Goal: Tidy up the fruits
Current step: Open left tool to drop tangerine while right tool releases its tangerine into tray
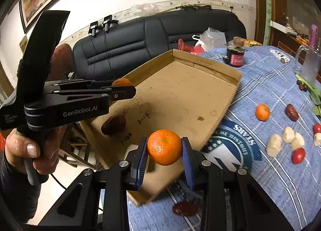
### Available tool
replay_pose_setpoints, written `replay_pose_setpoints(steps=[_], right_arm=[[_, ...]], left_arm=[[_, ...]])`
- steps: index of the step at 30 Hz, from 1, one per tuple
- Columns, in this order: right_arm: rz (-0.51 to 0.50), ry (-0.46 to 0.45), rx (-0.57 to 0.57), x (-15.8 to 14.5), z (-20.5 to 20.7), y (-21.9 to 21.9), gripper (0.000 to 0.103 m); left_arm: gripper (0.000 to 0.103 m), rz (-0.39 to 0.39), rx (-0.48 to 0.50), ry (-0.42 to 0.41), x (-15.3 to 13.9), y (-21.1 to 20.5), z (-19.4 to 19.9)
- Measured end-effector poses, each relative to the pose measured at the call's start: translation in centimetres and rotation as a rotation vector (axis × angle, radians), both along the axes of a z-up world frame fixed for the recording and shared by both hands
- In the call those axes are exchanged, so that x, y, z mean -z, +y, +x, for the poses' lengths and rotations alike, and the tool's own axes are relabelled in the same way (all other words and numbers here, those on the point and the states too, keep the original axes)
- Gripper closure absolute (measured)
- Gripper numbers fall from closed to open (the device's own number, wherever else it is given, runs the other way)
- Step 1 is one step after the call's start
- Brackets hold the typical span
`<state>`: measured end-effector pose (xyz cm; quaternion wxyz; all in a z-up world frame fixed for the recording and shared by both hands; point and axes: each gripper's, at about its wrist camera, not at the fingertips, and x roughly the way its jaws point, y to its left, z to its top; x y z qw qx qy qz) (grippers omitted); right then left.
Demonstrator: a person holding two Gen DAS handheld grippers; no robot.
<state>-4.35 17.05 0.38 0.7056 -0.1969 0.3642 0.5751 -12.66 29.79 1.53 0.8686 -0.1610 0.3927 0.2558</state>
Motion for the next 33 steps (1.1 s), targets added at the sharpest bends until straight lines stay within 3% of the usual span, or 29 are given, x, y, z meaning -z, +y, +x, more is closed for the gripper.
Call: replay_pose_setpoints(steps=[13,24,28,33], right_arm=[[-0.087,0.007,-0.041,3.3,0.0,4.1,0.071],[-0.094,0.004,-0.05,3.5,0.1,4.2,0.068],[-0.09,0.006,-0.046,3.3,0.2,4.0,0.064],[-0.067,0.01,-0.033,2.4,0.0,3.1,0.062]], left_arm=[[0.072,-0.036,-0.007,0.06,2.9,1.2,0.6],[0.072,-0.025,0.002,0.107,4.0,0.7,1.0],[0.059,-0.031,-0.014,0.093,3.5,0.8,0.5],[0.054,-0.014,-0.023,0.06,2.0,0.6,-0.2]])
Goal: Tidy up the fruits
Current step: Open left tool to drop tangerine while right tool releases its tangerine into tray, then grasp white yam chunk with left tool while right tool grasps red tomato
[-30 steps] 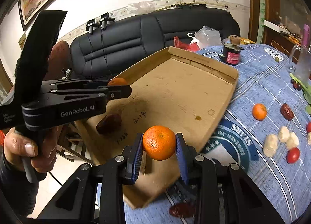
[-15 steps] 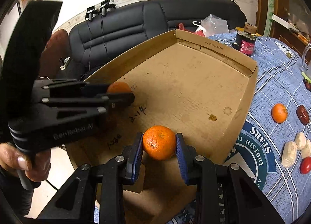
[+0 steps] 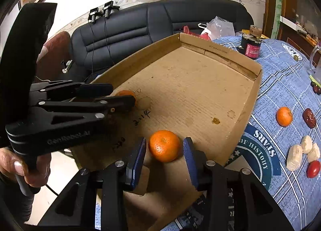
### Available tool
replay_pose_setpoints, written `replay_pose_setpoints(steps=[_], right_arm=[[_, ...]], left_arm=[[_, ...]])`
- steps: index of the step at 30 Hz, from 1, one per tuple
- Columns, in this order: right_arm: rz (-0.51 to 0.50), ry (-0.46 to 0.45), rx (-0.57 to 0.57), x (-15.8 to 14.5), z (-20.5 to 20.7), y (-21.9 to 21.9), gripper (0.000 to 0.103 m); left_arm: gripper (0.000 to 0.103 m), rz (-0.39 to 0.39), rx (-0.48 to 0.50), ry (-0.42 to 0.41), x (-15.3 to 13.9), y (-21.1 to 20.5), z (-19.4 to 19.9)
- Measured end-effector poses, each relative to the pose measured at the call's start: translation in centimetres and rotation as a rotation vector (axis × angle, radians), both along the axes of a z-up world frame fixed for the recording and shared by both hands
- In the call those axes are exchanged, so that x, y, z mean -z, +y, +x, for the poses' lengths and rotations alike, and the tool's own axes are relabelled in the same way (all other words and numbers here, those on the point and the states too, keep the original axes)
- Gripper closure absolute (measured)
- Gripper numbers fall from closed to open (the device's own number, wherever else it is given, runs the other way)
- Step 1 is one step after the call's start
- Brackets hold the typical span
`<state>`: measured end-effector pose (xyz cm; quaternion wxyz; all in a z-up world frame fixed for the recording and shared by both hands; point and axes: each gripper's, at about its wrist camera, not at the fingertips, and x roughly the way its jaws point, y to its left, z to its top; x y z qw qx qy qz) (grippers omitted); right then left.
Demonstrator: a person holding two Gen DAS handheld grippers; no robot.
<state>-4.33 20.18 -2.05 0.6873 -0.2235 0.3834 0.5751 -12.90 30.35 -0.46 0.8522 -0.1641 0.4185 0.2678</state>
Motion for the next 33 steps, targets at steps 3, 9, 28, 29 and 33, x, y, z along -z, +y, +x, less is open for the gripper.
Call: replay_pose_setpoints(steps=[3,9,28,29,33], right_arm=[[0.024,0.0,0.01,-0.9,-0.1,-1.0,0.059],[0.056,-0.006,0.051,-2.4,0.5,-4.0,0.059],[0.079,-0.001,0.312,-3.0,7.2,-15.8,0.058],[0.079,0.0,0.322,-3.0,7.5,-16.0,0.058],[0.081,0.001,0.357,-2.9,8.3,-17.6,0.058]], left_arm=[[0.049,0.006,0.0,-0.019,-0.8,-0.4,-0.2],[0.049,0.005,0.025,-0.045,-1.9,-1.9,0.1],[0.049,-0.021,0.198,-0.058,-3.0,-9.6,4.4],[0.049,-0.021,0.207,-0.058,-3.0,-9.9,4.6],[0.049,-0.021,0.239,-0.053,-3.1,-11.4,5.5]])
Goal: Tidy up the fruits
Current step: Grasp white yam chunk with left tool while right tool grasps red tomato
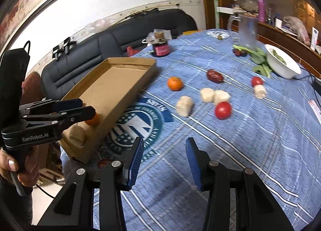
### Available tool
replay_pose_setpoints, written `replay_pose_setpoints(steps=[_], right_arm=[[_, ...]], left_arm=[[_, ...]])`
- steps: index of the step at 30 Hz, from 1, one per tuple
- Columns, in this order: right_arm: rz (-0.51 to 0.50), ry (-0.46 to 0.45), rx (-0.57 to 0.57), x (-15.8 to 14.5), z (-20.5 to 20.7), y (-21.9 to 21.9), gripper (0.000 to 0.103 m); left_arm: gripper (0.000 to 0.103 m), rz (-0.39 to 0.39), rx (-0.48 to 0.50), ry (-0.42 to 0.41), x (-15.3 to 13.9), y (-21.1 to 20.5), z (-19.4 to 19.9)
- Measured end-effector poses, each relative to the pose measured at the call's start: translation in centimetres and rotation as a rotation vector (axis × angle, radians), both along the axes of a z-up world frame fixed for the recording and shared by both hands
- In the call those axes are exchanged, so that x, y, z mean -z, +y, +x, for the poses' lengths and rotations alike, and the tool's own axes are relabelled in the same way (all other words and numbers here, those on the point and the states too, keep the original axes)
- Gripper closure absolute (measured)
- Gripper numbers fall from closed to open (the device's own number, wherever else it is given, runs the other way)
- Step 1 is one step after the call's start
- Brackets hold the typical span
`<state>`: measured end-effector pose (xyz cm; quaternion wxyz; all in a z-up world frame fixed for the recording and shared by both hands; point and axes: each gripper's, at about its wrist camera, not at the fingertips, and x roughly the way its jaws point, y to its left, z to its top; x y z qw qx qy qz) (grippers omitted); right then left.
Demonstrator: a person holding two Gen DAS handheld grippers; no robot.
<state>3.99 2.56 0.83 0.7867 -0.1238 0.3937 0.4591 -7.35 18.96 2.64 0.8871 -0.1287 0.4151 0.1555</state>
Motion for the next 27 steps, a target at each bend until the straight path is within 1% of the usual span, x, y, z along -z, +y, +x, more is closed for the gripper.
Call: replay_pose_setpoints(steps=[13,20,27], right_arm=[[-0.003,-0.003,0.087,0.7,3.5,-2.6,0.058],[-0.021,-0.018,0.096,1.6,6.1,-1.2,0.058],[-0.063,-0.005,0.092,3.3,9.0,1.4,0.058]], left_arm=[[0.049,-0.006,0.067,0.015,0.0,-2.8,2.9],[0.049,-0.022,0.094,0.027,0.6,-3.7,5.1],[0.049,-0.051,0.106,0.061,2.2,-3.9,8.3]])
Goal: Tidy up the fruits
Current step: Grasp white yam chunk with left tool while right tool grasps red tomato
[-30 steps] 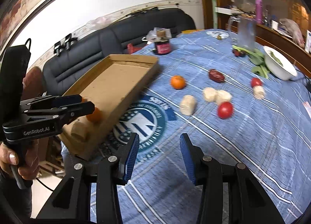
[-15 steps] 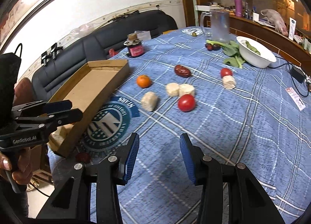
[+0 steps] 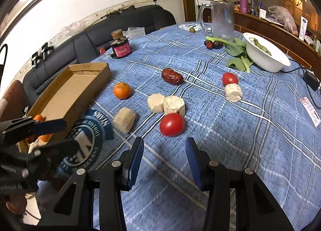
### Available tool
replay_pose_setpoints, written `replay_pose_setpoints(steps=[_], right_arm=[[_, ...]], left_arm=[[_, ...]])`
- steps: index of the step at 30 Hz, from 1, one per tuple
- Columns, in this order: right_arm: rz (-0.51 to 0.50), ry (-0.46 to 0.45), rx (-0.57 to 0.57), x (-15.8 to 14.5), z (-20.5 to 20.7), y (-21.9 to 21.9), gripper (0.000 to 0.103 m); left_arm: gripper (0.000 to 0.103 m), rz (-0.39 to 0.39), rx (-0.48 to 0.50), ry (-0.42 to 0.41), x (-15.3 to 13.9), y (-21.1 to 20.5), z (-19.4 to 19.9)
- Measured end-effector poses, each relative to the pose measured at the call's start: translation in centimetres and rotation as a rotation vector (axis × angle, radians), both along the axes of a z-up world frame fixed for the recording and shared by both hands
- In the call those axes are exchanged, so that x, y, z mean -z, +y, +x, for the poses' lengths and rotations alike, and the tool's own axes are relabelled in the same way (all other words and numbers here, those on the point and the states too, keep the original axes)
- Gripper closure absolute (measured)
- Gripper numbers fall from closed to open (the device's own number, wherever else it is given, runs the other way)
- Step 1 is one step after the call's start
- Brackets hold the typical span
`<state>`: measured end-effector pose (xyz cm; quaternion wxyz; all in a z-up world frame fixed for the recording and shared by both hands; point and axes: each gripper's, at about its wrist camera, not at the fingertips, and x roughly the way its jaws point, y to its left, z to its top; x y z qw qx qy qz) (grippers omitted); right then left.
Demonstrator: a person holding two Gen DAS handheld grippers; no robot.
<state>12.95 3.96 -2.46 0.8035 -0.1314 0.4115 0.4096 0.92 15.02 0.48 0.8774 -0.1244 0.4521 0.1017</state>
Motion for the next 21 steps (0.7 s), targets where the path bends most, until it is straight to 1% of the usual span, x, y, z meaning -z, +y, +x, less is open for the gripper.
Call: replay_pose_setpoints(steps=[5,10,11,12,14,21], right_arm=[[-0.014,0.016,-0.012,0.9,1.3,1.4,0.058],[-0.018,0.037,-0.02,1.7,2.3,1.9,0.059],[-0.019,0.037,-0.021,1.8,2.4,1.9,0.061],[-0.021,0.038,-0.02,1.9,2.5,1.9,0.07],[-0.002,0.046,-0.016,1.9,2.6,1.4,0.07],[0.047,0.031,0.034,0.5,2.7,-1.3,0.07]], left_arm=[[0.049,-0.042,0.012,0.034,1.3,0.1,2.5],[0.049,-0.048,0.015,0.059,2.3,0.2,4.0],[0.049,-0.051,0.013,0.065,2.5,0.3,4.3],[0.049,-0.053,0.012,0.069,2.7,0.4,4.4],[0.049,-0.055,0.01,0.075,3.0,0.5,4.9],[0.049,-0.033,0.002,0.085,3.9,0.4,6.9]])
